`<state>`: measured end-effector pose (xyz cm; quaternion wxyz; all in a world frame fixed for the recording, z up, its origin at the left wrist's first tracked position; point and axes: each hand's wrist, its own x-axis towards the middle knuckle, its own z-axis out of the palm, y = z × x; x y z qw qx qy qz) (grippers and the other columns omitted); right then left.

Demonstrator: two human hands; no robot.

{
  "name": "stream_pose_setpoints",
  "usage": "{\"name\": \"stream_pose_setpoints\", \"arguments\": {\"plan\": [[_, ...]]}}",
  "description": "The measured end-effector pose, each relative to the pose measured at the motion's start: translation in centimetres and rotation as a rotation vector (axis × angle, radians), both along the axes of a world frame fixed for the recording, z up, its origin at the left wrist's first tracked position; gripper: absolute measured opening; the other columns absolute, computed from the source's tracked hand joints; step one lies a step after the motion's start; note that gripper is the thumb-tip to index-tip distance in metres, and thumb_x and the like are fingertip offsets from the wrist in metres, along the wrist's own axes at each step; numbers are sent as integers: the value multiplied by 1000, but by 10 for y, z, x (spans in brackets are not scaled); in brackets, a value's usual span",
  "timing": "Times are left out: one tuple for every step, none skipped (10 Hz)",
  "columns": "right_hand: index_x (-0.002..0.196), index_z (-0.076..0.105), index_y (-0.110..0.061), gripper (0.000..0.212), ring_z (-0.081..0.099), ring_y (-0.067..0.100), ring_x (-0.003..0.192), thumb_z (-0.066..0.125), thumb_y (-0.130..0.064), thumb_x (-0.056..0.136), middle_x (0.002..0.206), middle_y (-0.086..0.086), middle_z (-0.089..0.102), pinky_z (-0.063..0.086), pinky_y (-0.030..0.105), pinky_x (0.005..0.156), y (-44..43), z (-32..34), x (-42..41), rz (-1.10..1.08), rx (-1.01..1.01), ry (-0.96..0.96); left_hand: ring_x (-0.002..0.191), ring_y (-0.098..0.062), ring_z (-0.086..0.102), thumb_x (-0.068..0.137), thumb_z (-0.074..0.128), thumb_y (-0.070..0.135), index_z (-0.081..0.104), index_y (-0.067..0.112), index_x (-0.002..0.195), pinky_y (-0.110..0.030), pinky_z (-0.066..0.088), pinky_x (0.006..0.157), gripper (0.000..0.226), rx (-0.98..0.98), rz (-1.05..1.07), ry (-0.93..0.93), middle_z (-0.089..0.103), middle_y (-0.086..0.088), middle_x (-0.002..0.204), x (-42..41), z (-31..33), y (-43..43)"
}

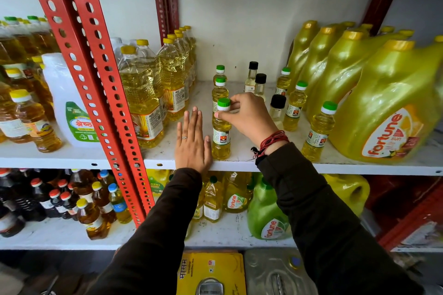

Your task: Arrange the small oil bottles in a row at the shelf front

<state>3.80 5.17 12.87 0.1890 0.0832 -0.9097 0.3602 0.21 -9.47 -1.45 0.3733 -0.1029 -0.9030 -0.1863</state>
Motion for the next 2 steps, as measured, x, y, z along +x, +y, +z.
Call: {"name": "stream_pose_setpoints", "arguments": {"plan": [[106,75,-13,40,71,16,98,81,-39,76,108,6,78,57,34,88,2,3,4,9,-18,51,160,-26,5,101,19,34,21,1,162,-41,-3,130,69,48,-6,38,16,-14,172,8,3,-4],[123,68,-8,56,69,20,110,74,-47,82,122,8,73,57,38,96,10,15,15,-28,-59,181,160,-29,4,103,19,34,21,0,162,-46,2,131,68,156,45,124,15,-15,172,19,23,-1]]}}
